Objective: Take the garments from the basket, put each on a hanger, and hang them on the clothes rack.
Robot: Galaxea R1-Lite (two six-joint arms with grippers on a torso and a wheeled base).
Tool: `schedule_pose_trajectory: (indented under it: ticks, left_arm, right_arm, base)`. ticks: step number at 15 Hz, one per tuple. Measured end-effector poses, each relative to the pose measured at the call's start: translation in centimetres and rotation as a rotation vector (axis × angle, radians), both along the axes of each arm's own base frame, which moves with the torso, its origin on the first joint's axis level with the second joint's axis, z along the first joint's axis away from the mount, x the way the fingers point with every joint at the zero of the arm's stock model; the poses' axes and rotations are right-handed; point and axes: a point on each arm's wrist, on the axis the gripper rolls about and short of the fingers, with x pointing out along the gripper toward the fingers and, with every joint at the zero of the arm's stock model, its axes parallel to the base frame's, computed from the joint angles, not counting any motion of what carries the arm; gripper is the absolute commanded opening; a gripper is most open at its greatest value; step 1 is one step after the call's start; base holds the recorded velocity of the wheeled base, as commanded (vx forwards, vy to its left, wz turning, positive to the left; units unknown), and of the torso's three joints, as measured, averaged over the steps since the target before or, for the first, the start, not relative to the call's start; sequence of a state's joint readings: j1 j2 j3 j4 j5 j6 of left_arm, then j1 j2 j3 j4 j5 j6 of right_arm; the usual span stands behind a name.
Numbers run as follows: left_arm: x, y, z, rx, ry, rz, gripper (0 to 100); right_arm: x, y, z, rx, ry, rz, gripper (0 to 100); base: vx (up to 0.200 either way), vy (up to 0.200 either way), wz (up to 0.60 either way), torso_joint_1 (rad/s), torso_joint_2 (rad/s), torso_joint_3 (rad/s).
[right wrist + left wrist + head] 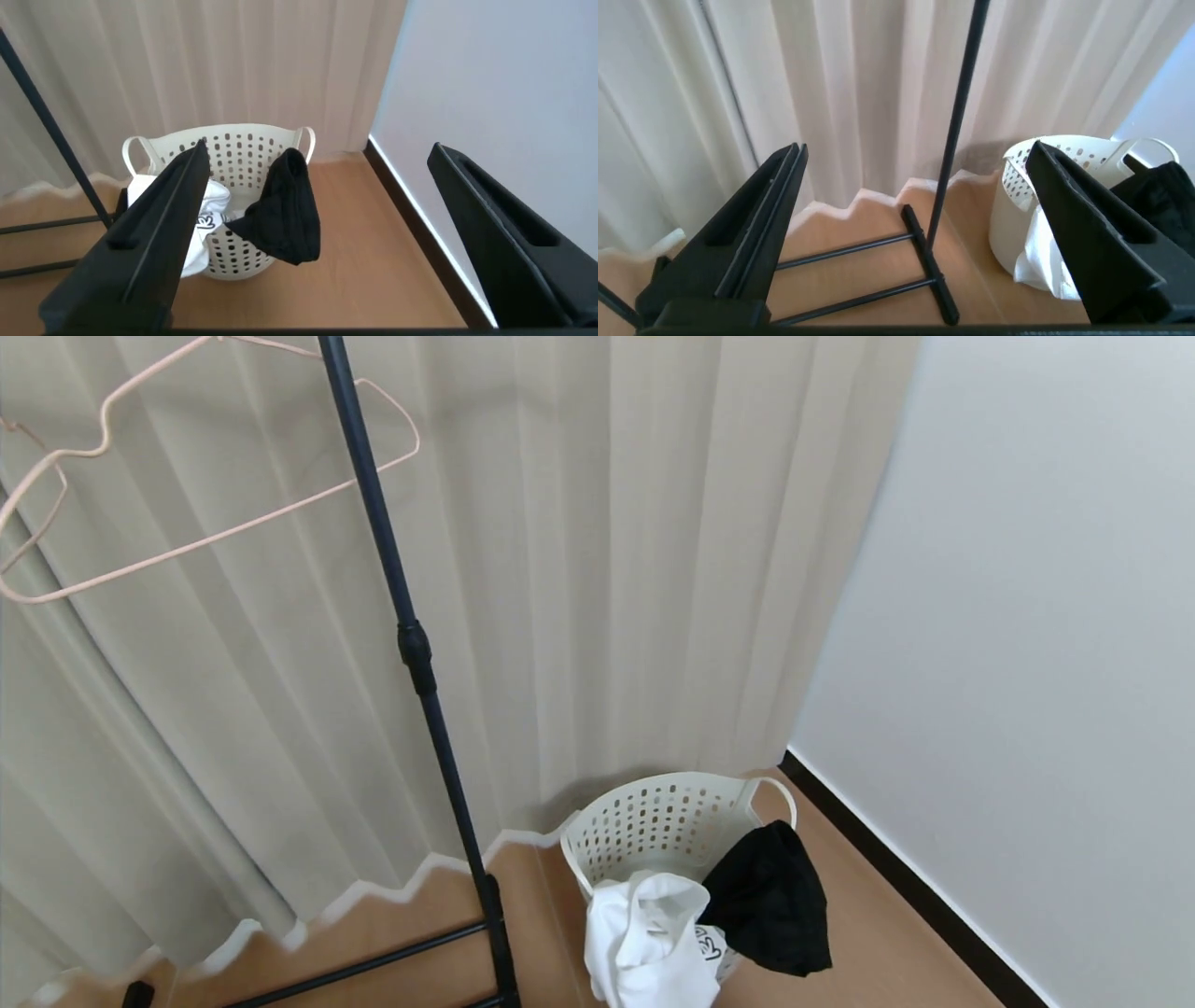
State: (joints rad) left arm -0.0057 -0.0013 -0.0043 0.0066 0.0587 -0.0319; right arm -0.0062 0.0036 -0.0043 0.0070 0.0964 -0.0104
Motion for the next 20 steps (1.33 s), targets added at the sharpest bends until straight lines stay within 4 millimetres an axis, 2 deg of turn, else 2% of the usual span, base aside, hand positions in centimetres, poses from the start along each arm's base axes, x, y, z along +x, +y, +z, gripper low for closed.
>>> schedule_pose_trajectory:
  ticks: [8,20]
  left_arm:
    - [0.0,0.01,0.02,-0.003,-0.001,0.002,100]
    - [0.0,0.01,0.02,-0.003,-0.001,0.003,100]
  right_arm:
    - [0.0,0.0,-0.02,0.0,0.001,-0.001,100]
    - [0.0,0.0,0.01,0.0,0.0,0.0,100]
  base:
    - [0.0,0.0,0.0,0.006,0.0,-0.01]
    - [0.0,0.0,0.0,0.005,0.0,-0.187]
